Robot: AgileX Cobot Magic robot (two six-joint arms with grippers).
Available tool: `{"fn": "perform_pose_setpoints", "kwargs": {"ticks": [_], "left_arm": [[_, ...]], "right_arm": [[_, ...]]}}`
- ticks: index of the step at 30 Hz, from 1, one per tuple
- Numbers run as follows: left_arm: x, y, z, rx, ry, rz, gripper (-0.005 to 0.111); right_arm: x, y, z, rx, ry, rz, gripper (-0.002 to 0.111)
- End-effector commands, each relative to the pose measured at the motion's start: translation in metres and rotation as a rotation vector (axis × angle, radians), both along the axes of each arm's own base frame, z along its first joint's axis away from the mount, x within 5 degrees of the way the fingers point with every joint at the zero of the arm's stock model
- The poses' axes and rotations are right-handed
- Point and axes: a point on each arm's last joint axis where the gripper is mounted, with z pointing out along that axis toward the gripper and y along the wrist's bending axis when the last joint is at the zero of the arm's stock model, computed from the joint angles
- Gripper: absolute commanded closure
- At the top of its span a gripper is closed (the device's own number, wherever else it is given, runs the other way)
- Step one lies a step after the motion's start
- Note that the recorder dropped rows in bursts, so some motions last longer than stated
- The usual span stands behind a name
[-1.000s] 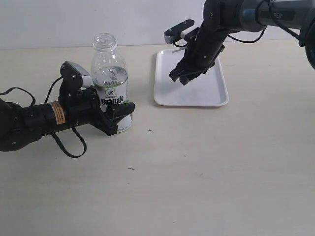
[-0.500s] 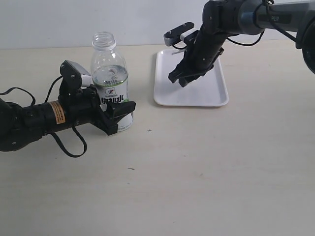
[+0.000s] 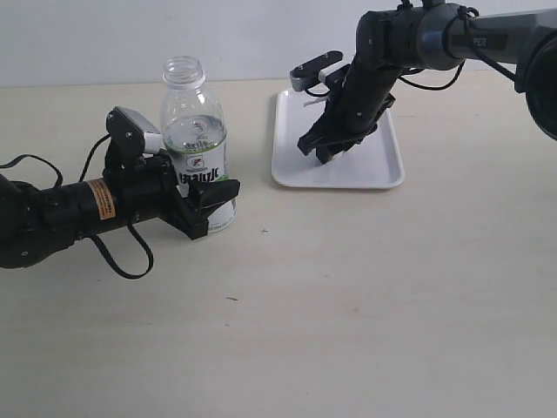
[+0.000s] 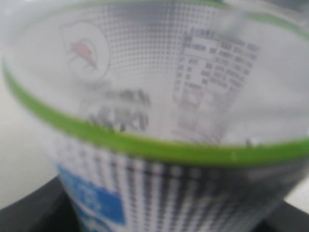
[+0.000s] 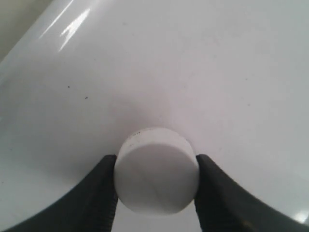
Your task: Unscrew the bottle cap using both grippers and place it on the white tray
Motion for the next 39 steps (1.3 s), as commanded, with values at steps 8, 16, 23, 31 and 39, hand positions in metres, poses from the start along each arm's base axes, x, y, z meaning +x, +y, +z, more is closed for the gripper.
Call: {"fn": "perform_pose_setpoints", "kwargs": {"ticks": [8,16,23,31,39], "left_arm": [[0.001,-0.001,0.005,-0.051,-0.026,0.004,0.107],[0.001,-0.001,0.005,-0.051,-0.026,0.004,0.107],[0.001,-0.001,0.005,-0.051,-0.026,0.006,0.107],[0.003,0.000,0.005,-0.059,-0.020,0.025,0.107],[0.003,0.000,0.005,-0.061,-0.019,0.031,0.107]], "right_arm": [[0.003,-0.002,-0.001,-0.001,-0.029,-0.002,0.026],[0.004,-0.002,0.007,0.004,-0.051,-0.002,0.024],[-0.009,0.001,0.082,0.082,-0.098,-0.007,0.028],[-0.018,0.003,0.108,0.128,-0.107,0.082,0.108],[-0.047,0.008,0.149,0.244,-0.173,0.149,0.108]]}}
